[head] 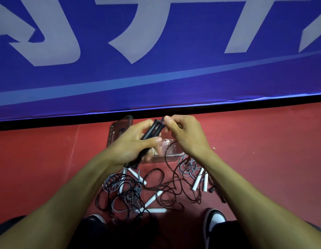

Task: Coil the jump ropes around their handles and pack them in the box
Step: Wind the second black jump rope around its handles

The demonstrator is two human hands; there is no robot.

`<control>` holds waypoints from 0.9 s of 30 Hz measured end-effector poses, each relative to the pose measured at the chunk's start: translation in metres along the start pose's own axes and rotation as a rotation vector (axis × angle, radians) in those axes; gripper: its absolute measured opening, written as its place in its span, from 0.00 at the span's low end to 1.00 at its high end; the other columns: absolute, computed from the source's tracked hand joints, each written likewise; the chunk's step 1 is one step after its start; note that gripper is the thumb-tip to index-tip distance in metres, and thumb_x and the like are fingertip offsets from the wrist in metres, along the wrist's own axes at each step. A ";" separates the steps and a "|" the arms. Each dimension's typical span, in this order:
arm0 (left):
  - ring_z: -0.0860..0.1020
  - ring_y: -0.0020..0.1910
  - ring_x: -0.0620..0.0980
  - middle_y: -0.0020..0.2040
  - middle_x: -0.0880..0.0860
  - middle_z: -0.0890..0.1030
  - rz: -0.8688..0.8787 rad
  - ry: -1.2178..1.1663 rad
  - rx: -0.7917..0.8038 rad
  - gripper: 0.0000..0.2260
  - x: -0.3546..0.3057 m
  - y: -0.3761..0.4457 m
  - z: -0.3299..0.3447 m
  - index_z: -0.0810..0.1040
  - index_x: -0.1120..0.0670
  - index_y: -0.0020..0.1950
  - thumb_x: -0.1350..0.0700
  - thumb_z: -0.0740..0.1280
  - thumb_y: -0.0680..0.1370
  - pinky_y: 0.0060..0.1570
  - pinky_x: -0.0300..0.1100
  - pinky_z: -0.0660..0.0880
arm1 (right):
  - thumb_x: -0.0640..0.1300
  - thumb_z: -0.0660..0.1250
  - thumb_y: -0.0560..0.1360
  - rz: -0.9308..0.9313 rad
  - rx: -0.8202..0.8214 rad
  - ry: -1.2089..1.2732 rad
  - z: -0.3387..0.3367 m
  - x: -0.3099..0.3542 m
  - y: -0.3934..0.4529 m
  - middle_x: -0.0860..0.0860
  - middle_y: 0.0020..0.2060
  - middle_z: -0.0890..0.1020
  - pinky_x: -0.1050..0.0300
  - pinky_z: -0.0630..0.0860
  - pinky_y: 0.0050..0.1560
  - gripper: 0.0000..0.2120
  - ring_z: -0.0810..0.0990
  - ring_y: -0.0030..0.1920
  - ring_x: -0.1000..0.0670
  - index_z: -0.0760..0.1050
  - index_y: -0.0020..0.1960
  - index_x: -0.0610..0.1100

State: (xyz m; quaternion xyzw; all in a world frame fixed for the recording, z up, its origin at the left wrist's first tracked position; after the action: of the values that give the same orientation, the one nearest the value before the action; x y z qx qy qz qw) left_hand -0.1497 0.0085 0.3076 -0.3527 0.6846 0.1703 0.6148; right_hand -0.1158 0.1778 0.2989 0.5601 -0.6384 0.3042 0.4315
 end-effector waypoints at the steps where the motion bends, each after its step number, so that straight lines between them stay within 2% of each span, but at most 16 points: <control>1: 0.73 0.28 0.42 0.36 0.47 0.80 0.038 0.111 -0.075 0.02 -0.001 0.000 -0.001 0.75 0.55 0.54 0.58 0.67 0.82 0.30 0.35 0.69 | 0.54 0.62 0.83 0.014 0.008 -0.031 0.001 -0.002 0.000 0.56 0.22 0.69 0.62 0.62 0.29 0.22 0.65 0.25 0.57 0.76 0.33 0.45; 3: 0.70 0.30 0.40 0.32 0.42 0.73 0.115 0.441 -0.225 0.06 0.002 0.000 0.001 0.76 0.50 0.48 0.52 0.64 0.84 0.33 0.36 0.66 | 0.55 0.59 0.83 0.057 0.034 -0.017 0.005 -0.003 -0.001 0.54 0.23 0.69 0.58 0.64 0.31 0.25 0.66 0.25 0.56 0.74 0.31 0.45; 4: 0.71 0.30 0.40 0.31 0.42 0.73 0.104 0.486 -0.270 0.11 0.004 0.000 0.003 0.77 0.48 0.46 0.48 0.60 0.84 0.34 0.38 0.66 | 0.55 0.58 0.84 0.097 0.050 0.046 0.007 -0.003 -0.001 0.55 0.23 0.70 0.58 0.63 0.31 0.25 0.65 0.24 0.56 0.73 0.31 0.45; 7: 0.71 0.30 0.40 0.31 0.44 0.74 0.004 0.376 -0.354 0.22 0.005 0.003 0.007 0.79 0.44 0.41 0.44 0.50 0.85 0.36 0.43 0.67 | 0.54 0.56 0.85 0.287 0.118 0.319 0.016 -0.006 -0.003 0.55 0.22 0.69 0.64 0.59 0.24 0.25 0.61 0.21 0.57 0.70 0.32 0.45; 9: 0.70 0.31 0.43 0.32 0.45 0.73 -0.014 0.287 -0.317 0.19 0.007 0.006 0.006 0.81 0.48 0.44 0.47 0.51 0.82 0.36 0.43 0.66 | 0.55 0.56 0.85 0.374 0.132 0.409 0.019 -0.008 -0.004 0.54 0.21 0.64 0.63 0.55 0.23 0.25 0.58 0.21 0.56 0.68 0.32 0.46; 11: 0.67 0.34 0.45 0.36 0.51 0.71 -0.015 0.137 -0.183 0.16 0.009 0.006 0.004 0.82 0.54 0.49 0.50 0.56 0.84 0.36 0.42 0.65 | 0.55 0.57 0.85 0.407 0.116 0.437 0.018 -0.009 -0.003 0.53 0.22 0.63 0.63 0.53 0.24 0.25 0.57 0.22 0.55 0.68 0.31 0.47; 12: 0.67 0.36 0.46 0.38 0.53 0.71 -0.020 0.081 -0.111 0.13 0.010 0.005 0.004 0.81 0.54 0.51 0.53 0.58 0.85 0.36 0.40 0.66 | 0.55 0.57 0.84 0.409 0.103 0.440 0.016 -0.009 -0.002 0.53 0.22 0.63 0.63 0.53 0.24 0.25 0.57 0.22 0.55 0.69 0.31 0.47; 14: 0.69 0.36 0.45 0.40 0.52 0.73 -0.026 0.044 -0.046 0.08 0.010 0.005 0.006 0.80 0.52 0.53 0.57 0.62 0.85 0.35 0.37 0.68 | 0.56 0.57 0.84 0.381 0.097 0.437 0.012 -0.007 -0.001 0.53 0.21 0.64 0.63 0.54 0.23 0.25 0.58 0.22 0.55 0.70 0.32 0.46; 16: 0.70 0.32 0.43 0.34 0.49 0.74 -0.027 -0.033 -0.082 0.04 0.008 0.005 0.009 0.78 0.57 0.51 0.58 0.66 0.82 0.32 0.35 0.69 | 0.56 0.57 0.84 0.306 0.098 0.360 0.013 -0.005 -0.001 0.52 0.21 0.67 0.61 0.59 0.24 0.26 0.61 0.22 0.55 0.71 0.32 0.43; 17: 0.71 0.30 0.43 0.32 0.49 0.74 -0.019 -0.063 -0.111 0.06 0.007 0.005 0.011 0.77 0.59 0.49 0.57 0.68 0.80 0.31 0.35 0.69 | 0.57 0.57 0.84 0.258 0.099 0.301 0.014 -0.003 -0.001 0.49 0.21 0.70 0.60 0.63 0.27 0.28 0.65 0.23 0.54 0.73 0.33 0.39; 18: 0.74 0.30 0.44 0.32 0.51 0.76 0.000 -0.070 -0.134 0.08 0.007 0.005 0.011 0.77 0.60 0.47 0.55 0.70 0.78 0.32 0.36 0.72 | 0.60 0.57 0.83 0.209 0.101 0.254 0.017 -0.002 -0.002 0.42 0.24 0.73 0.57 0.67 0.31 0.31 0.69 0.26 0.52 0.74 0.36 0.34; 20: 0.82 0.38 0.48 0.39 0.56 0.84 0.021 -0.053 -0.171 0.11 0.005 0.005 0.011 0.82 0.60 0.47 0.52 0.74 0.76 0.43 0.40 0.79 | 0.64 0.57 0.80 0.145 0.096 0.204 0.021 0.002 -0.002 0.33 0.32 0.77 0.46 0.72 0.36 0.35 0.73 0.32 0.48 0.75 0.40 0.30; 21: 0.83 0.43 0.49 0.43 0.58 0.86 0.017 -0.064 -0.197 0.10 0.006 0.004 0.011 0.83 0.60 0.47 0.53 0.75 0.76 0.48 0.41 0.80 | 0.64 0.58 0.79 0.114 0.088 0.179 0.021 0.002 -0.001 0.34 0.32 0.78 0.45 0.73 0.37 0.34 0.73 0.32 0.49 0.75 0.39 0.32; 23: 0.83 0.45 0.48 0.47 0.60 0.86 -0.023 -0.108 -0.261 0.06 0.008 0.005 0.009 0.85 0.61 0.48 0.59 0.72 0.78 0.49 0.43 0.78 | 0.58 0.62 0.81 0.052 0.060 0.109 0.020 0.004 -0.001 0.45 0.27 0.77 0.51 0.70 0.34 0.26 0.72 0.30 0.54 0.74 0.34 0.38; 25: 0.84 0.45 0.48 0.47 0.61 0.86 -0.060 -0.122 -0.288 0.04 0.010 0.005 0.007 0.84 0.64 0.49 0.65 0.70 0.78 0.50 0.43 0.76 | 0.52 0.63 0.82 0.000 0.039 0.033 0.018 0.006 -0.003 0.53 0.26 0.76 0.55 0.72 0.33 0.21 0.74 0.28 0.53 0.73 0.33 0.45; 27: 0.86 0.43 0.51 0.43 0.58 0.87 -0.070 -0.076 -0.263 0.03 0.009 0.003 0.005 0.82 0.63 0.49 0.64 0.69 0.79 0.49 0.44 0.78 | 0.51 0.62 0.83 -0.014 0.042 -0.024 0.018 0.007 -0.003 0.53 0.25 0.79 0.55 0.75 0.34 0.20 0.78 0.28 0.51 0.74 0.33 0.46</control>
State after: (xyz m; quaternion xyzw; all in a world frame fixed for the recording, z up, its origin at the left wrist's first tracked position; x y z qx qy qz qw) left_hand -0.1480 0.0120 0.2970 -0.4471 0.6199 0.2501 0.5943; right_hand -0.1161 0.1588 0.2967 0.5771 -0.6330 0.3076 0.4143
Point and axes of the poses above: each hand's wrist, its own y-axis towards the middle knuckle, its own z-axis out of the palm, x = y × z, the point moved 2 cm from there along y, towards the middle knuckle
